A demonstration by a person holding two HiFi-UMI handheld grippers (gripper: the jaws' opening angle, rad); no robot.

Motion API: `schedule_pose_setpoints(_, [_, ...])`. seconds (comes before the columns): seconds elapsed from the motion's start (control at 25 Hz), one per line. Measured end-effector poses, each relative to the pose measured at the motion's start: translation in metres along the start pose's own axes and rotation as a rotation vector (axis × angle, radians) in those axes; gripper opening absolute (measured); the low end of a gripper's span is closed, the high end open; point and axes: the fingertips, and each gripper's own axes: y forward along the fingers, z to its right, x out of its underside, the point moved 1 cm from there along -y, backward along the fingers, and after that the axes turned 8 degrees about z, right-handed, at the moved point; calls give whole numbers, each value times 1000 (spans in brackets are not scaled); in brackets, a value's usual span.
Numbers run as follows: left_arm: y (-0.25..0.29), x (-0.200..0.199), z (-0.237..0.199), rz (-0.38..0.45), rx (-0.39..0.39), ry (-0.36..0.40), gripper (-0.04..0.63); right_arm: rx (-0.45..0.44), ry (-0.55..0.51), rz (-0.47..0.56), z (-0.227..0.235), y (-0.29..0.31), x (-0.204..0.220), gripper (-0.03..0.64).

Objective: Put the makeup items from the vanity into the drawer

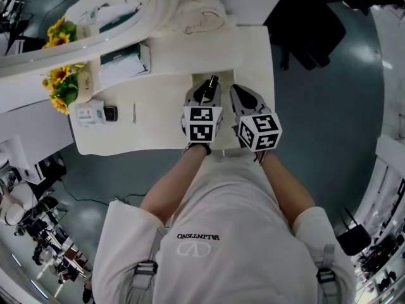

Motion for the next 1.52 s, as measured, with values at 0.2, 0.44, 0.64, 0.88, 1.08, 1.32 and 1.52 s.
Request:
schedule_pose_setpoints(0.2, [4,2,-2,-17,2,-2,101,0,3,-2,3,1,0,11])
schedule_pose_setpoints(0.44, [7,7,-6,-34,4,-14,101,-1,1,1,2,3,0,12])
schedule_pose_setpoints(0.64, [9,11,-8,-30,8,-13,103,1,0,-2,1,2,2,12])
schedule_pose_setpoints(0.88, [8,11,-10,-14,15,-26,144,-3,-2,-5,0,0,5,12])
schedule_pose_setpoints(1.08, [2,8,-19,1,-12,-11,143,-6,-7,-6,-3,-1,6,11])
schedule_pose_setpoints(1.32, [-8,6,-31,30,-43,-18,138,-16,-16,-1,-7,-1,4,12])
schedule_pose_setpoints(1.52, [-16,3,-38,64,-50,-11,145,-24,-22,2,-12,0,3,12])
